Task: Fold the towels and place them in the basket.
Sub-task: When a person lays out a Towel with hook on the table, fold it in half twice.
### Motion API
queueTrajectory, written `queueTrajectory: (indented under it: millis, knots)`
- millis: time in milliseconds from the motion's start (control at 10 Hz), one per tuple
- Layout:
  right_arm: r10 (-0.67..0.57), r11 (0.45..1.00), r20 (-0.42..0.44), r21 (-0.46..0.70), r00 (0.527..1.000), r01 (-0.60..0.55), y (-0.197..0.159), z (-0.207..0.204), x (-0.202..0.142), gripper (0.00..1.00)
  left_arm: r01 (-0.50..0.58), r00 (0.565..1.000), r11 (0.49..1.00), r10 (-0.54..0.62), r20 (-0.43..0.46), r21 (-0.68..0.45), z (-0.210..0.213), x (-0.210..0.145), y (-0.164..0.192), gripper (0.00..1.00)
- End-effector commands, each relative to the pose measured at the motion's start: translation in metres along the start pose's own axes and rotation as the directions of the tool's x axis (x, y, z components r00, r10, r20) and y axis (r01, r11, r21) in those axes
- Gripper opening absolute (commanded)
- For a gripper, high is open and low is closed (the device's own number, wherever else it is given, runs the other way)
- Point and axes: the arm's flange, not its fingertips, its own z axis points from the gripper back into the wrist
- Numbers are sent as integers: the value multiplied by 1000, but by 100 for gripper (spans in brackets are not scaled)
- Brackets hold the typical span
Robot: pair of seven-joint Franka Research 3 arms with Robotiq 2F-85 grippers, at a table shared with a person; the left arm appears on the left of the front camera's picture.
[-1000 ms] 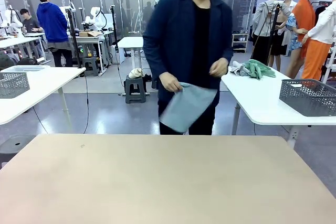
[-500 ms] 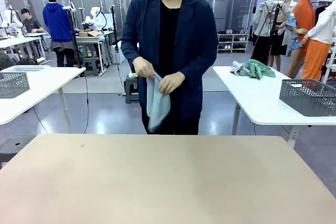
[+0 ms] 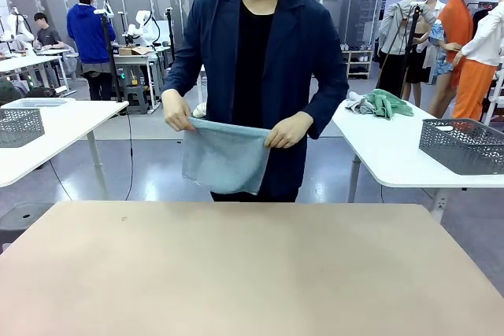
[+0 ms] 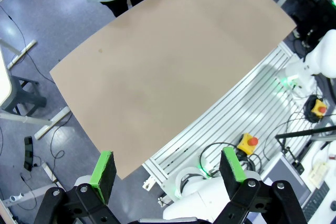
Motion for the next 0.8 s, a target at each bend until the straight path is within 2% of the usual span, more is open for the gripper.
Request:
queueTrajectory:
  millis: [0, 700]
  knots:
    - [20, 1000, 15, 8, 1000, -20, 5, 3, -4, 100, 10, 1000, 1000, -10, 7, -4, 0, 1, -1, 100]
    - [20, 1000, 15, 8, 1000, -20, 5, 3, -4, 100, 10, 1000, 1000, -10, 7, -4, 0, 1, -1, 100]
